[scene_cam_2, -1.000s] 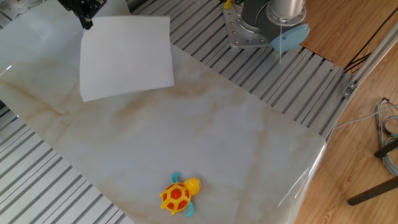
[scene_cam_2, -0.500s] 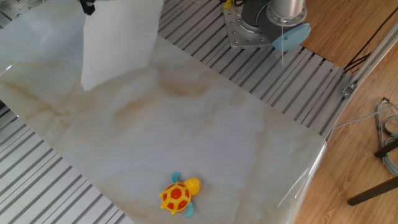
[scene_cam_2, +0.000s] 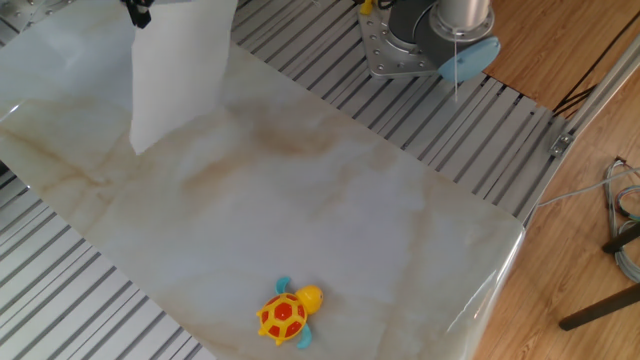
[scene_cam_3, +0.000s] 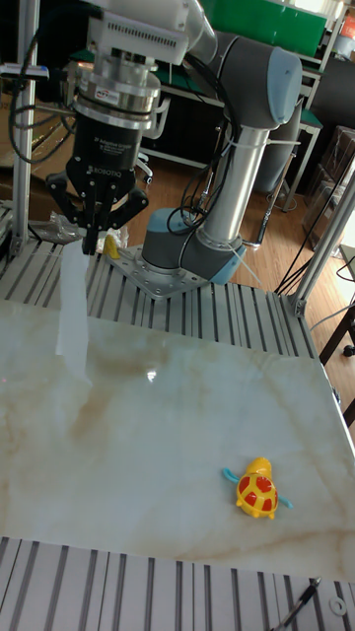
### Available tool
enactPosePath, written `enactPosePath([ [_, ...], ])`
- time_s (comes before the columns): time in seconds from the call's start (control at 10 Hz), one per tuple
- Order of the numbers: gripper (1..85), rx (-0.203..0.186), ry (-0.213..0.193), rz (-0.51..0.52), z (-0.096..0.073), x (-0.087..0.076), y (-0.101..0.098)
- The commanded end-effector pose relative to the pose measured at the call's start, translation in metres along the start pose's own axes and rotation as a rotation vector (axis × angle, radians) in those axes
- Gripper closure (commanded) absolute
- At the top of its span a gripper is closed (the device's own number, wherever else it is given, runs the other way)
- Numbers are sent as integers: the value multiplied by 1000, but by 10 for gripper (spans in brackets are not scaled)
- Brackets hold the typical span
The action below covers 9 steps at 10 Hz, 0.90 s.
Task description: Flip over and spread out the paper that is laid flat on the table
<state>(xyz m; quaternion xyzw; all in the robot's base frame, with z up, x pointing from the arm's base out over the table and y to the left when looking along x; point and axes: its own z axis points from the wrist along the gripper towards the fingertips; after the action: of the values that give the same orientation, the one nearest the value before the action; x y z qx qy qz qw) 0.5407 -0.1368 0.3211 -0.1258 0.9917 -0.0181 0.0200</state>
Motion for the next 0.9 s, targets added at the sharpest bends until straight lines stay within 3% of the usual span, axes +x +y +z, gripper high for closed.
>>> enactPosePath([
  [0.0, 847, 8, -5, 9, -5, -17, 22],
  [0.3, 847, 4, -6, 2, -13, -17, 21],
  [0.5, 847, -5, -27, -13, -13, -22, 24],
  [0.8, 847, 8, -13, -37, -13, -19, 21],
])
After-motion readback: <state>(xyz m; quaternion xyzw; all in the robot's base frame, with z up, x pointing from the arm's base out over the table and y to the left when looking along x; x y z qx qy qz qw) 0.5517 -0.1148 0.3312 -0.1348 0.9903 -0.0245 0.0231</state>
